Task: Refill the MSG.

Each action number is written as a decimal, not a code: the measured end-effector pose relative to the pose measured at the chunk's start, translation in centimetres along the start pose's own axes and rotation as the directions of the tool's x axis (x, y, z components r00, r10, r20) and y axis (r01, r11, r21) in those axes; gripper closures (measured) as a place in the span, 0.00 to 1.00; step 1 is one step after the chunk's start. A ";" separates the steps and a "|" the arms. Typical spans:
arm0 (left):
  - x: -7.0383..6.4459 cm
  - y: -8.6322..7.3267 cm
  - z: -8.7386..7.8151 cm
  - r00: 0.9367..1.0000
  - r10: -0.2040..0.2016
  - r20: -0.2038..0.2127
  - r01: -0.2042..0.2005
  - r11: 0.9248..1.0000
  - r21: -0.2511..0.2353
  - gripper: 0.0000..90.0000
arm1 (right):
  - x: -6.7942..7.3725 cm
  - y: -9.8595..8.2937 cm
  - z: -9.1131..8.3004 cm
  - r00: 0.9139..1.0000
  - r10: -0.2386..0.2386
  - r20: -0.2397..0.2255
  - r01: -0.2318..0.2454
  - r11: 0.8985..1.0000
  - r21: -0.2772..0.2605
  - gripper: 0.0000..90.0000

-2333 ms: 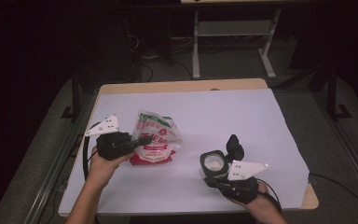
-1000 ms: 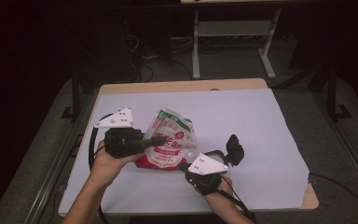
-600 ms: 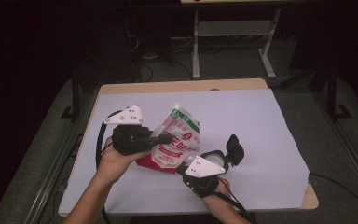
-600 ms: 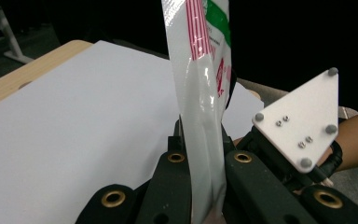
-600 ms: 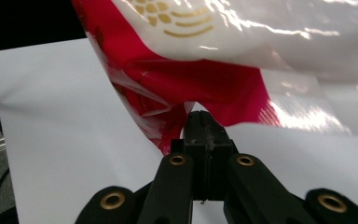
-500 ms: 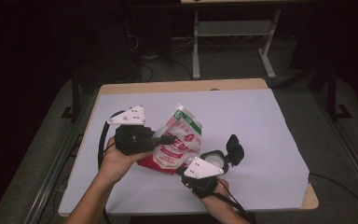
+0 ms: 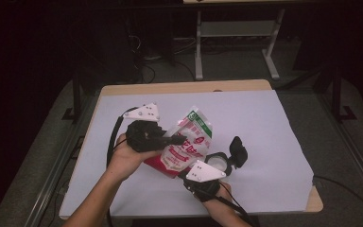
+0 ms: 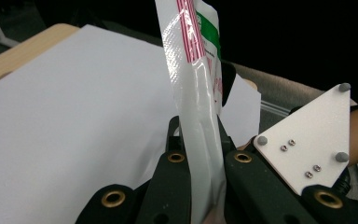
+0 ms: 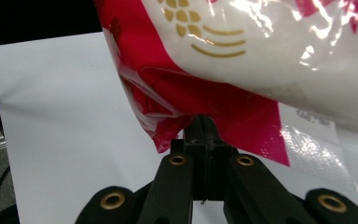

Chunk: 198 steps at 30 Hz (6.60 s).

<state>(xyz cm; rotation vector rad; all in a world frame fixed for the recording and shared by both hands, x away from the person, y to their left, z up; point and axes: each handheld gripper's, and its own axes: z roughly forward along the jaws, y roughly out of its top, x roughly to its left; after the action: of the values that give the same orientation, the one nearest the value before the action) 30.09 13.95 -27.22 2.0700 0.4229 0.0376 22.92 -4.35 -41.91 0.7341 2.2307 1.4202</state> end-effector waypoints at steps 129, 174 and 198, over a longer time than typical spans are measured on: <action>-0.6 6.5 7.4 0.999 0.026 -0.029 -0.015 0.941 0.337 1.00 | -0.6 -0.3 -0.6 0.996 0.092 0.022 -0.091 0.994 -0.054 1.00; -0.8 6.9 7.6 0.999 0.031 -0.031 -0.019 0.938 0.347 1.00 | -0.6 -0.3 -0.7 0.994 0.105 0.018 -0.104 0.992 -0.069 1.00; -1.0 7.8 8.0 0.999 0.031 -0.044 -0.014 0.936 0.352 1.00 | -1.1 0.0 -1.2 0.995 0.095 0.023 -0.092 0.992 -0.082 1.00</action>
<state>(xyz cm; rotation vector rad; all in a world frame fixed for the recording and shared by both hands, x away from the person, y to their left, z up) 32.93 3.44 -24.63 2.4321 0.4620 0.0281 23.10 -5.90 -41.36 0.8354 2.1304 1.5255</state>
